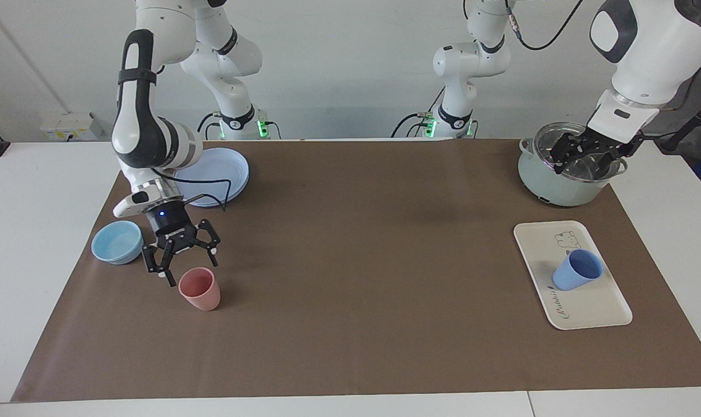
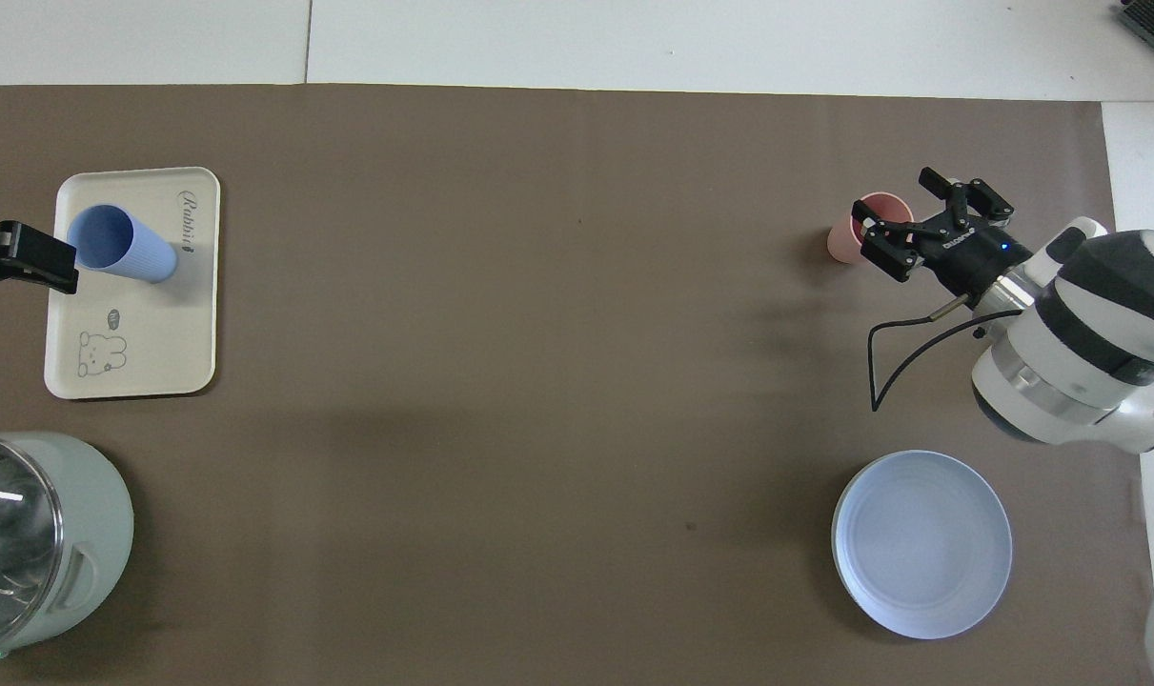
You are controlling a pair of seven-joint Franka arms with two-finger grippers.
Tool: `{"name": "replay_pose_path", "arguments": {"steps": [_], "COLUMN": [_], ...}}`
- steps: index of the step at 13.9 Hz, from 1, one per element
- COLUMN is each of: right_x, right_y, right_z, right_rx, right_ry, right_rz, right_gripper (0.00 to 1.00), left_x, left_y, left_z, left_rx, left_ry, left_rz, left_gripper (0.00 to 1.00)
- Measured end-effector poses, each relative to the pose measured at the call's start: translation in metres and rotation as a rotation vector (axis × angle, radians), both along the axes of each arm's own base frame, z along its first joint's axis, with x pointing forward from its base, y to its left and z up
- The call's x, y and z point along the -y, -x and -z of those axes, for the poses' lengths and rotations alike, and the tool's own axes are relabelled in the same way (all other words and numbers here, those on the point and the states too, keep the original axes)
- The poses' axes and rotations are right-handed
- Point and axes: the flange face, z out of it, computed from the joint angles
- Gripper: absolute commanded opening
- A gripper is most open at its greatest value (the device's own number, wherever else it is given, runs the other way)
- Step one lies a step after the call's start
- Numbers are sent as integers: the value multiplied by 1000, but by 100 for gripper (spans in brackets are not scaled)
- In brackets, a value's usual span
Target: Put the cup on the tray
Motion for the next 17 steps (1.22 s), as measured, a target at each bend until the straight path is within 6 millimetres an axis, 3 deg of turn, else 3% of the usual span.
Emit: {"name": "replay_pose_path", "arguments": {"steps": [3,5,8,12,15,17], "right_x": [-18,-18,-4,30,50,49], "right_y": [9,10,4,-8,-23,-32], "right_z": [-18,-21,-28,-40,-66,-93], "right_rx": [-20,-16,4,23,-47,-129], "right_ry": [35,46,159,281,354,409], "right_rz": [66,68,-4,-154,-274,-322], "right_gripper": [100,100,100,100,100,100], "left_x": [4,5,7,6,6,6], "left_y": [1,1,2,2,3,4], "left_z": [7,12,15,15,17,17], "left_rx": [-13,-16,-20,-20,-24,-25], "left_ry": [38,46,69,87,87,87], "left_rz": [0,1,0,-7,-8,-7], "left_gripper": [100,100,100,100,100,100]}}
